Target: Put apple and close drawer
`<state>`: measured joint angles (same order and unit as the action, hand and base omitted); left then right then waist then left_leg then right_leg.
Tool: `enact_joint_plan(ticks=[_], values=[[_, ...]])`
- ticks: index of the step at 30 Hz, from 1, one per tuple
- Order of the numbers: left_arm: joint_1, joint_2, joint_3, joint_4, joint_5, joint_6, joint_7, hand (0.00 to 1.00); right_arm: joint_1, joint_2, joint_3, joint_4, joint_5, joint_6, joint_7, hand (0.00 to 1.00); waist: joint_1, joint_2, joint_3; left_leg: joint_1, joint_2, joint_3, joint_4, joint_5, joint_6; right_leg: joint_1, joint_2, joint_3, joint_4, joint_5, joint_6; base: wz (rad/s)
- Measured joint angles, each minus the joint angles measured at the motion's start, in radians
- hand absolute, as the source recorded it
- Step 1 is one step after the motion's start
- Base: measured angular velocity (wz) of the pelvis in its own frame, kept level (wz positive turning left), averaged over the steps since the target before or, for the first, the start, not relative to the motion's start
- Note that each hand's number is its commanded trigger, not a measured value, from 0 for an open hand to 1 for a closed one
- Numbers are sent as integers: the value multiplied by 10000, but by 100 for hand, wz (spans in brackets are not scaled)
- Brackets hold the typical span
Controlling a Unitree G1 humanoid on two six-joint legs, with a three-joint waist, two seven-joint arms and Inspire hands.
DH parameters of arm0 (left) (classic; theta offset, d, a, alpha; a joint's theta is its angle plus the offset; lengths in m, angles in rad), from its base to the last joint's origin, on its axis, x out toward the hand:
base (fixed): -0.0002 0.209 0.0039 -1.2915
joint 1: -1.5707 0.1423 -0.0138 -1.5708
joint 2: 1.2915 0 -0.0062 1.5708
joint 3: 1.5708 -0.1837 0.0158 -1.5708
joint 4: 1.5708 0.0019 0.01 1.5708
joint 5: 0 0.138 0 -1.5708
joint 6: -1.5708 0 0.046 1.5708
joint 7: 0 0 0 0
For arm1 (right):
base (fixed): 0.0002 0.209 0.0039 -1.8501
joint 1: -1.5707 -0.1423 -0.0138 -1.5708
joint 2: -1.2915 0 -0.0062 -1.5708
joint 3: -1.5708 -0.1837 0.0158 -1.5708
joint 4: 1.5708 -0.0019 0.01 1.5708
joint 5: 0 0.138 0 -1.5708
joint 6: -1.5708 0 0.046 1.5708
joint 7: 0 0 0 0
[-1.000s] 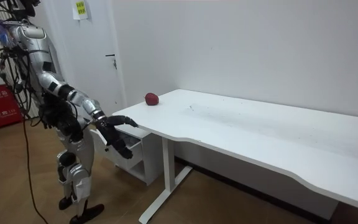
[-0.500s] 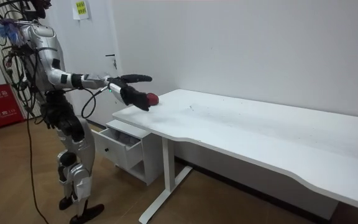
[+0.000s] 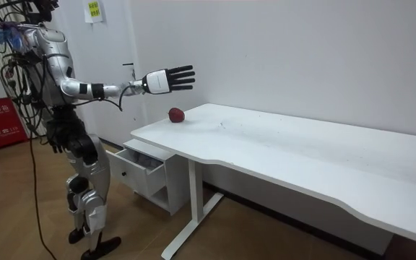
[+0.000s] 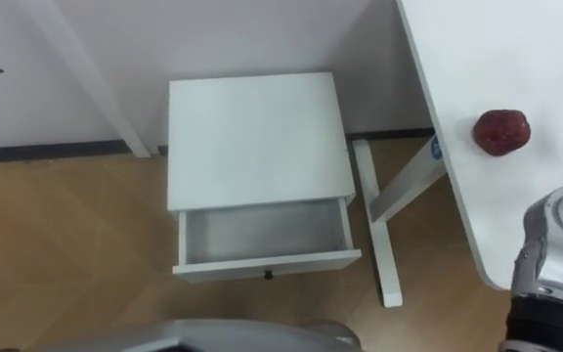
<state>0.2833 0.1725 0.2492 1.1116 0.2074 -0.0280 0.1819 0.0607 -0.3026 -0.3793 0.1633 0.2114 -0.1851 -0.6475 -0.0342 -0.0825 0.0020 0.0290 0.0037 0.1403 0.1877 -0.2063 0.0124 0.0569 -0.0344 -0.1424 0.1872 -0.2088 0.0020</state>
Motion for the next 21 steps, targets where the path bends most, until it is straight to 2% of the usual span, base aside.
enact_joint_plan(ticks=[4,7,10,11,15,21], values=[[-10,14,-247,-2,10,-12,3,0,38,-57,452,0,-220,6,355,0,108,-76,28,19,2,0,10,0,0,58,-1,3,-22,19,2,0],[3,17,-259,-127,31,-54,3,0,110,-56,734,66,-532,4,738,0,158,-13,63,139,0,-7,8,-1,0,112,-4,9,-35,24,8,0],[9,29,-261,-268,28,-84,-1,0,124,-54,942,243,-662,5,1135,0,185,95,47,157,5,-30,7,-1,0,124,-1,3,-24,24,8,0],[23,29,-258,-310,29,-86,-4,0,198,-55,947,256,-662,5,1300,0,197,144,19,161,5,-28,7,-1,0,126,-1,3,-20,24,7,0],[40,29,-246,-372,35,-93,-22,0,406,-55,947,286,-718,6,1599,0,195,209,-20,174,7,-33,9,-1,0,138,0,0,-18,24,6,0],[19,29,-219,-387,201,-93,-139,0,814,-47,953,372,-2891,50,2176,0,146,151,-18,181,5,-5,22,-1,0,153,-4,6,-8,27,2,0]])
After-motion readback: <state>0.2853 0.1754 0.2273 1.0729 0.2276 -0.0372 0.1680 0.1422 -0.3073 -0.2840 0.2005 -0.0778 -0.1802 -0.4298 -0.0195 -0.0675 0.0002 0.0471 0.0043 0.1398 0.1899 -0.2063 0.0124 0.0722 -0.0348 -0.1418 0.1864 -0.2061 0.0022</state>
